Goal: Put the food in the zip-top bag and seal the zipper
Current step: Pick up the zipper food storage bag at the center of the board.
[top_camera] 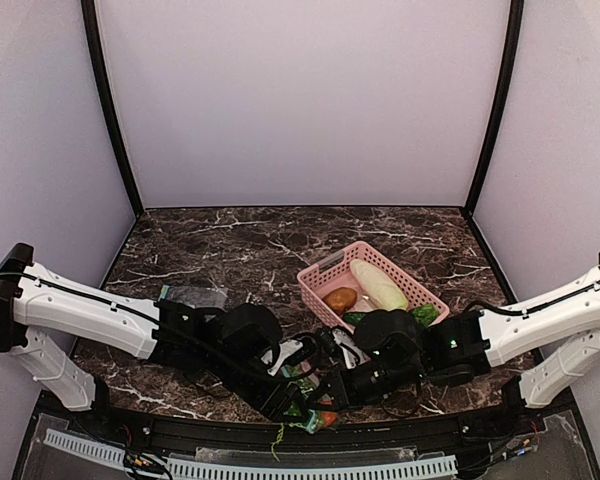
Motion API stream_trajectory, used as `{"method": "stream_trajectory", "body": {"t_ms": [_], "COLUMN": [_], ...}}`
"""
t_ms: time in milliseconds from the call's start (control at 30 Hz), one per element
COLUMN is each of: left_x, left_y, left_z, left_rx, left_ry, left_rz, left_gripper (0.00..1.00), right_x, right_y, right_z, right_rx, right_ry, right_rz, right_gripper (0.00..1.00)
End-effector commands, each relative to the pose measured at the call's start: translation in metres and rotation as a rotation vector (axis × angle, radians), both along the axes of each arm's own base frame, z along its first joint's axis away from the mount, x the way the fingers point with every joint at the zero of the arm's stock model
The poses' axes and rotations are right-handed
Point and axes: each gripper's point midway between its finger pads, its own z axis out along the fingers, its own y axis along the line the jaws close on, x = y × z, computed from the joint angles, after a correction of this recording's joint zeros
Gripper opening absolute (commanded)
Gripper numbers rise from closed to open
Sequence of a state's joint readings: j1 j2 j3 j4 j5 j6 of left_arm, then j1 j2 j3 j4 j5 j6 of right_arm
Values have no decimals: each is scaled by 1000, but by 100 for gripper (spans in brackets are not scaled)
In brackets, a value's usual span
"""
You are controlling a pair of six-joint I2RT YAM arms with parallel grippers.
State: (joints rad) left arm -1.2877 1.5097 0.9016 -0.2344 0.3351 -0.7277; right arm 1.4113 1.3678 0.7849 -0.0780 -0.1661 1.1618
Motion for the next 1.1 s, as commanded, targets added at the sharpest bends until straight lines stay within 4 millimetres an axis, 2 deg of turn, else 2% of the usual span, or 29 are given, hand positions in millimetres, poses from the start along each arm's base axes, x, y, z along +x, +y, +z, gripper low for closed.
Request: {"method": "stream_trajectory", "body": {"t_ms": [0,133,333,500,533,600,667,767,933,1067], "left_x": [24,34,49,49,48,43,38,37,41,47], "left_y": [7,20,29,8,-1,-10,-12,-3,12,6], "left_z": [-15,-23,-23,-16,-12,-9,-4,1,19,32], "left_rx": [89,185,240,123,78,22,-10,-16,-77,-198], "left_ry": [-93,-143,-208,-193,-181,-144,-116,-108,-57,28], "left_rz": [71,102,162,170,165,159,156,183,282,359], "left_gripper": [54,40,30,25,26,34,44,60,72,76], "right_x": [-11,-14,-20,-23,-22,-19,-12,-2,3,1], "right_y": [10,8,6,5,4,0,-7,-17,-23,-23], "right_z": [22,20,13,12,13,13,14,16,24,17], "right_rx": [111,114,116,134,135,128,109,77,91,79], "right_ry": [38,55,95,112,110,99,71,6,-57,-64], "right_rz": [46,54,71,77,74,52,20,-20,-17,5], "right_gripper": [0,0,0,0,0,0,0,0,0,0]}}
